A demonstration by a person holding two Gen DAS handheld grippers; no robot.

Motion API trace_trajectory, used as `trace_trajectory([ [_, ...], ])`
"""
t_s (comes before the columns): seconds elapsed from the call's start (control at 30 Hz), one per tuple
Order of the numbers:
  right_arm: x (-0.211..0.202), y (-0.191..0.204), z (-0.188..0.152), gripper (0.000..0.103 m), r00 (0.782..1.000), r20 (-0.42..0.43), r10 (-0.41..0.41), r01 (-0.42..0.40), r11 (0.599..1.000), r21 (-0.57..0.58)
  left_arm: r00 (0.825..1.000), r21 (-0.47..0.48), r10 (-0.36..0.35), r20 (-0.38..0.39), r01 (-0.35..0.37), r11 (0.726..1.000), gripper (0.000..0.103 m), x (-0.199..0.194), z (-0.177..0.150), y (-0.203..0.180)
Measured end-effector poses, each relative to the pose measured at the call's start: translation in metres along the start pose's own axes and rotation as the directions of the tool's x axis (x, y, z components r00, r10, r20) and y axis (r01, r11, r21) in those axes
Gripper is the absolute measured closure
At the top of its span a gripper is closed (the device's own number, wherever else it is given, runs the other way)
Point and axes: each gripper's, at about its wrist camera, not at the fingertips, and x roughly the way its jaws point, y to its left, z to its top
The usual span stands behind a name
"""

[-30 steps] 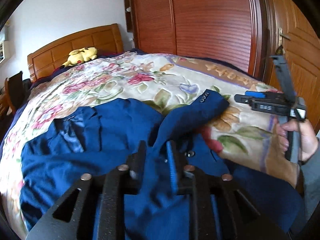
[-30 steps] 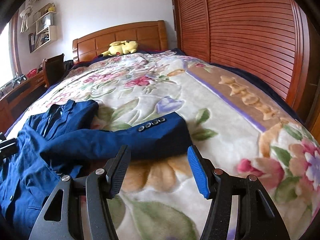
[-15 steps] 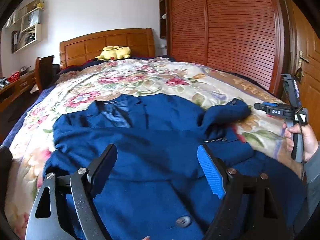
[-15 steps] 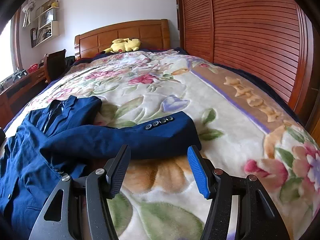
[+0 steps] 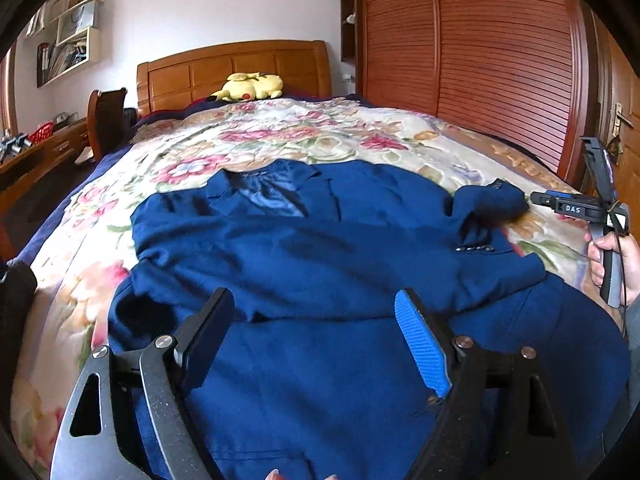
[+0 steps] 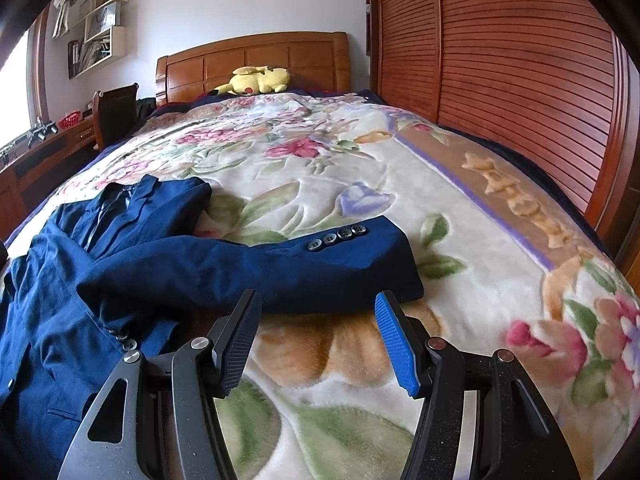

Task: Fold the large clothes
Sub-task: 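Open the left tool while the right tool moves to the other sleeve's buttoned cuff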

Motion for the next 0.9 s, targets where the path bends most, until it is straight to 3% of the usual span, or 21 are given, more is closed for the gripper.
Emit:
trace_trajectory([
  [0.3,0.017,-0.018,0.016,0.042,0.999,-0.021,-0.032,0.033,0.999,0.038,0.999,0.008,0.037,0.010,-0.037,0.999,0.020,-0.006,0.000,0.014],
  [0.43,0.049,-0.026,0.026,0.042,0.992,-0.091,-0.086,0.087,0.996,0.015,0.998,0.021,0.055,0.020,-0.055,0.998,0.020,-0.008,0.000,0.018],
  [0.73,0.104,-0.040,0.032,0.042,0.967,-0.251,-0.032,0.050,0.996,0.069,0.999,0.006,0.046,0.011,-0.046,0.999,0.020,-0.006,-0.001,0.027],
  [0.9,0.109,-0.036,0.031,0.042,0.964,-0.264,-0.032,0.049,0.997,0.055,0.999,0.006,0.048,0.010,-0.048,0.999,0.020,-0.005,0.000,0.028],
])
